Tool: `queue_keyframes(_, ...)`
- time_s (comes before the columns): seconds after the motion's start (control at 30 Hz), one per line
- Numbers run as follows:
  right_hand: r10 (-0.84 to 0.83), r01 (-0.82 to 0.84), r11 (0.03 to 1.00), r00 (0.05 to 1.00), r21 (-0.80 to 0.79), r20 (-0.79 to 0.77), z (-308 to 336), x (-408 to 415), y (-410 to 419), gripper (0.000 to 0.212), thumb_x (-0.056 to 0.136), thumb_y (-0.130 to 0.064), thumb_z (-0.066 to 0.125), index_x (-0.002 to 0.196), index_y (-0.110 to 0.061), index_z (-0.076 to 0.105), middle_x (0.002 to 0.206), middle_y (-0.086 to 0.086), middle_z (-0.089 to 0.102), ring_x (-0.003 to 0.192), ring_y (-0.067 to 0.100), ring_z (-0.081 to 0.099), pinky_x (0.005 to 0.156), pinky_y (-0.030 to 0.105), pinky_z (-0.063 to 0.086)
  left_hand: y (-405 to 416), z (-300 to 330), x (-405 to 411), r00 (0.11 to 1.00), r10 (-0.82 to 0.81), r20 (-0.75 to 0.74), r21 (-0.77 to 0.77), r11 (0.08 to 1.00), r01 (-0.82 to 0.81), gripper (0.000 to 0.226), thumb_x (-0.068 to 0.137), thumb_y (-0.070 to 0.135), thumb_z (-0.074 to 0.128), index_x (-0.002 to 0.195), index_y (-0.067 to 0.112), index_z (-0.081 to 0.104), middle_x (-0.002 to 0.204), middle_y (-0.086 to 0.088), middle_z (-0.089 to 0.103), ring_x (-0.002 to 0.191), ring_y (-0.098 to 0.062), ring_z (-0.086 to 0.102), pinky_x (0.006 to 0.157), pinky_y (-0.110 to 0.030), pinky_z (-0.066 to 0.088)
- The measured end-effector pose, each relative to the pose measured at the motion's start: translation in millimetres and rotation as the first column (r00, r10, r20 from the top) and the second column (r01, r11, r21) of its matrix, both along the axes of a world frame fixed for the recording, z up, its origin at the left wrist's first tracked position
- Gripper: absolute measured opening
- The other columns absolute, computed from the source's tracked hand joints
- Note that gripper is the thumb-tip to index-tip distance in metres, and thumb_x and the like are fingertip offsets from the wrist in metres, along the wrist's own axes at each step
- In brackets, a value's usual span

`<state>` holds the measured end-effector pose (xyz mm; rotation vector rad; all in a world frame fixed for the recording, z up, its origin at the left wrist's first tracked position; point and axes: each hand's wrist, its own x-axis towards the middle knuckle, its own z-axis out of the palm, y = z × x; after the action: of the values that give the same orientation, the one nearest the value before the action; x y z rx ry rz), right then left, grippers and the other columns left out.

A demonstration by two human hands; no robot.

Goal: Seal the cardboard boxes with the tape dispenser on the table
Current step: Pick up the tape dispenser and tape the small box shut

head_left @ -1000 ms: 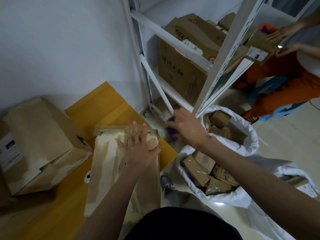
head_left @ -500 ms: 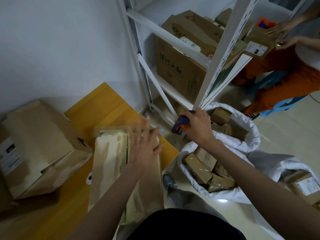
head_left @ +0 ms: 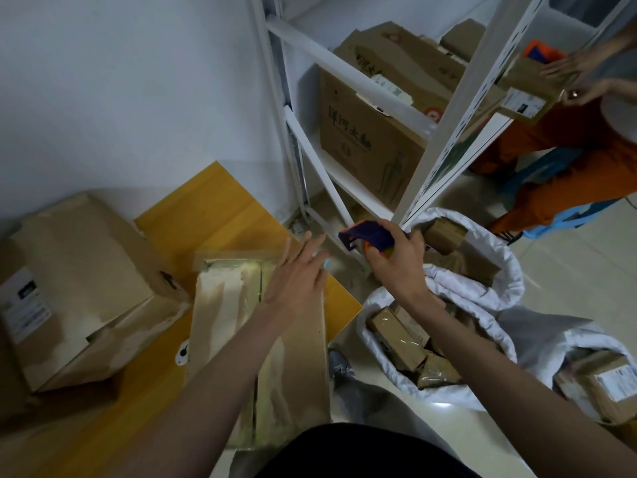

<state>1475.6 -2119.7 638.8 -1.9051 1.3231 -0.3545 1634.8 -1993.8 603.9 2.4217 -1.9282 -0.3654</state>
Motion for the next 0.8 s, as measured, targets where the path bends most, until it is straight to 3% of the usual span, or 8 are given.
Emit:
queue_keyframes(0.1,-0.022,0.019,0.999,0.998,0.051,0.052,5,6,9,0.06,0.092,-0.028,0.067,0.146,-0.025,0.044,0.123,0.006,0.04,0.114,0.019,0.036,0.104,0.034,0.036,10,0,16,0.991,-0.103,0.082,-0.093,0.99,0.11,0.049,0.102,0.038,0.027,0.134,0.022,0.059,0.143,0.002,0.053,0.146,-0.022,0.035,0.124,-0.053,0.013)
queue_keyframes(0.2,-0.038,0.032,0.996,0.997,0.083,0.073,7,12,18,0.059,0.094,-0.026,0.066,0.148,-0.024,0.042,0.119,0.002,0.037,0.118,0.024,0.043,0.104,0.032,0.036,1,9,26,0.981,-0.19,0.047,0.022,0.982,0.189,0.046,0.102,0.041,0.031,0.136,0.024,0.057,0.142,0.005,0.056,0.149,-0.022,0.03,0.125,-0.051,0.003)
queue_keyframes(0.3,-0.024,0.014,0.994,0.996,0.108,0.083,7,15,26,0.058,0.095,-0.023,0.065,0.148,-0.024,0.042,0.119,0.001,0.036,0.121,0.026,0.044,0.108,0.037,0.039,-14,12,37,0.99,-0.092,-0.103,0.166,0.98,0.108,0.042,0.103,0.048,0.04,0.14,0.032,0.053,0.148,0.005,0.051,0.151,-0.017,0.023,0.124,-0.05,-0.001)
queue_keyframes(0.43,-0.012,0.0,0.993,0.995,0.12,0.103,8,19,34,0.059,0.095,-0.022,0.066,0.148,-0.023,0.041,0.12,0.001,0.036,0.122,0.026,0.044,0.108,0.042,0.041,-30,5,48,0.958,0.093,-0.271,0.326,0.945,0.001,0.038,0.099,0.045,0.05,0.136,0.038,0.054,0.147,-0.006,0.047,0.145,-0.025,0.034,0.121,-0.048,0.01)
queue_keyframes(0.53,-0.007,-0.004,0.994,0.995,0.108,0.104,8,24,37,0.06,0.094,-0.023,0.067,0.148,-0.023,0.042,0.12,0.002,0.037,0.122,0.028,0.045,0.107,0.044,0.042,-38,4,54,0.963,0.088,-0.256,0.403,0.915,0.023,0.04,0.099,0.038,0.052,0.138,0.031,0.053,0.145,-0.004,0.051,0.142,-0.027,0.037,0.116,-0.046,0.024)
queue_keyframes(0.6,0.002,-0.012,0.995,0.994,0.097,0.107,7,27,38,0.059,0.094,-0.023,0.067,0.148,-0.023,0.042,0.12,0.001,0.037,0.122,0.028,0.046,0.107,0.046,0.043,-37,2,57,0.983,0.066,-0.174,0.44,0.898,0.018,0.045,0.099,0.043,0.05,0.14,0.023,0.052,0.149,-0.003,0.048,0.142,-0.027,0.037,0.117,-0.046,0.025)
queue_keyframes(0.7,0.015,-0.025,0.996,0.993,0.086,0.116,7,32,40,0.059,0.094,-0.022,0.067,0.147,-0.023,0.043,0.119,0.0,0.038,0.12,0.027,0.047,0.107,0.043,0.043,-19,-4,53,0.995,0.08,-0.052,0.303,0.951,-0.061,0.051,0.099,0.042,0.054,0.146,0.026,0.046,0.159,0.002,0.035,0.147,-0.021,0.031,0.122,-0.048,0.011)
queue_keyframes(0.8,0.048,-0.058,0.996,0.988,0.065,0.148,4,37,43,0.056,0.092,-0.018,0.068,0.142,-0.028,0.047,0.119,0.003,0.042,0.114,0.025,0.048,0.101,0.035,0.043,12,-10,48,0.982,0.094,-0.163,-0.105,0.988,-0.113,0.058,0.09,0.028,0.069,0.145,0.026,0.05,0.152,0.004,0.043,0.14,-0.017,0.04,0.12,-0.043,0.024)
